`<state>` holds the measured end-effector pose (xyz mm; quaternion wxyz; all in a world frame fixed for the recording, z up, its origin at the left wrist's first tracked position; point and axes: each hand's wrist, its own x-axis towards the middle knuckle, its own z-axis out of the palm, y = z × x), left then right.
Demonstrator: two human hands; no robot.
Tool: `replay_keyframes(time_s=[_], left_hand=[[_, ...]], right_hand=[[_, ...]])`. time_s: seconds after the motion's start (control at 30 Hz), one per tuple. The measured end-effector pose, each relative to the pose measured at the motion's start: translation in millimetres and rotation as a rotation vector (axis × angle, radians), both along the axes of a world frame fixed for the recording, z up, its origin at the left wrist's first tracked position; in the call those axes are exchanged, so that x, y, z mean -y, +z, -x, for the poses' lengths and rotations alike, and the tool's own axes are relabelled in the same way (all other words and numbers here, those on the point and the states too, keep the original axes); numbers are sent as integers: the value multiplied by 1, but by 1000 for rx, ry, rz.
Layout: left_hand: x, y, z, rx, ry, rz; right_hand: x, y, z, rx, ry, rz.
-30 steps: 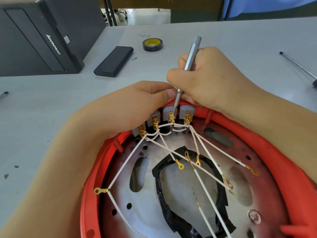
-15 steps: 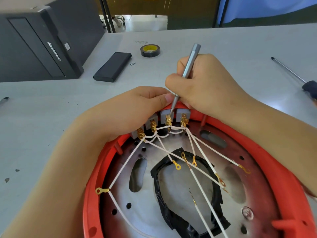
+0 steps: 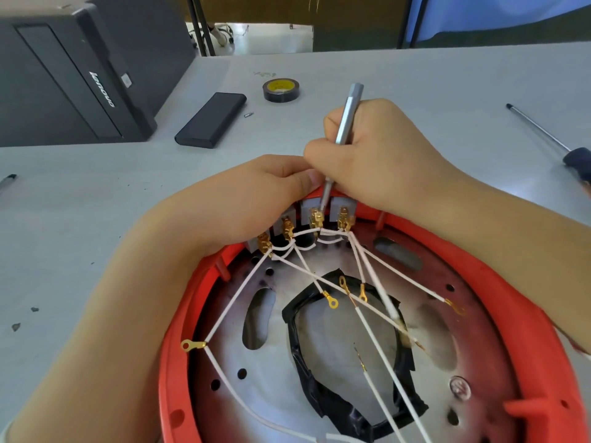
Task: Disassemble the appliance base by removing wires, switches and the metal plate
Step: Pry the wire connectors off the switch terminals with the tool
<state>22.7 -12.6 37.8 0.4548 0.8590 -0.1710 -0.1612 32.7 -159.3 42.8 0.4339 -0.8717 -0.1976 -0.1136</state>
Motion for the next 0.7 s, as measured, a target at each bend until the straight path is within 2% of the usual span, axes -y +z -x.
replay_keyframes(time_s=[0.47,0.7], left_hand=[[-1,1,1,-34,-13,23],[-15,10,6,-13,66,-21]], right_hand=[[5,-2,-3,-39,8,-112],[7,-2,-3,-93,3,-132]])
